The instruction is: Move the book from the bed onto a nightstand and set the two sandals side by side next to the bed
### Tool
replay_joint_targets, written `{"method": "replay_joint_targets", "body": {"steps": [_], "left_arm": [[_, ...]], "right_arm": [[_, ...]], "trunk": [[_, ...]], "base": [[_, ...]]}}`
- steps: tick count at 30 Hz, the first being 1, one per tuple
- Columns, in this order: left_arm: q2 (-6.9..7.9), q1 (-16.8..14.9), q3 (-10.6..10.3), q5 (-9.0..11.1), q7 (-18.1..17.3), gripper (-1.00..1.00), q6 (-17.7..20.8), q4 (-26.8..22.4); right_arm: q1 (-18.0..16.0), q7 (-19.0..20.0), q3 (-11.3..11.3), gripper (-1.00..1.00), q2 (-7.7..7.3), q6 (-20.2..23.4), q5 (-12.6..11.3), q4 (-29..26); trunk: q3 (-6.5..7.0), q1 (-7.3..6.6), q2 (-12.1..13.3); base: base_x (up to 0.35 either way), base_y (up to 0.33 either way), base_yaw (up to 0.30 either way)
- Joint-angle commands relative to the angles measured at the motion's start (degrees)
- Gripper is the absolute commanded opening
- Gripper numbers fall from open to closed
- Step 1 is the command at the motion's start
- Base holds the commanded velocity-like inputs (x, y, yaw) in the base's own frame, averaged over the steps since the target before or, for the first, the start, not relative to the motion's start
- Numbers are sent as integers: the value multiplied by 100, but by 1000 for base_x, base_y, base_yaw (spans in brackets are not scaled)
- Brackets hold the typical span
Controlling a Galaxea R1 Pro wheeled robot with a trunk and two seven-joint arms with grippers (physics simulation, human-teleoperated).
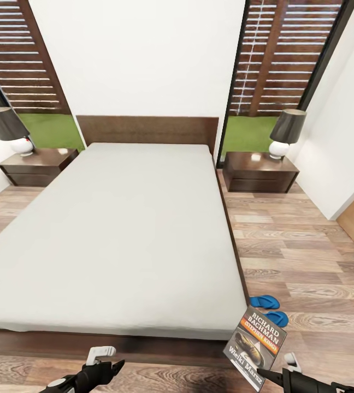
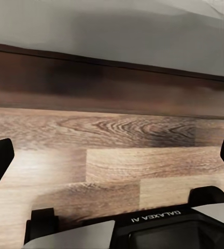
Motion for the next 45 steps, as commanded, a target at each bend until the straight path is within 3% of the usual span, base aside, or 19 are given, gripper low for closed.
{"method": "replay_joint_targets", "body": {"steps": [1, 15, 19, 27, 45], "left_arm": [[1, -4, 6, 38, -31, 100, -3, 8], [1, -4, 2, 38, -27, 100, -3, 8], [1, -4, 7, 38, -27, 100, -7, 8], [1, -4, 1, 38, -27, 100, -12, 8], [-39, -4, 0, 38, -18, 100, -12, 8]], "right_arm": [[-3, 23, 24, -100, -2, 71, -55, 3], [-5, 22, 28, -100, 3, 68, -53, 3], [0, 22, 30, -100, 6, 20, -53, 5], [2, 22, 31, -100, 6, -611, -53, 11], [2, 5, 30, -100, 8, -680, -44, 15]], "trunk": [[14, -22, 38], [268, -330, 600], [293, -330, 600], [363, -330, 600], [530, -330, 600]], "base": [[0, 0, 0], [0, 0, 0], [0, 0, 0], [0, 0, 0], [0, 0, 0]]}}
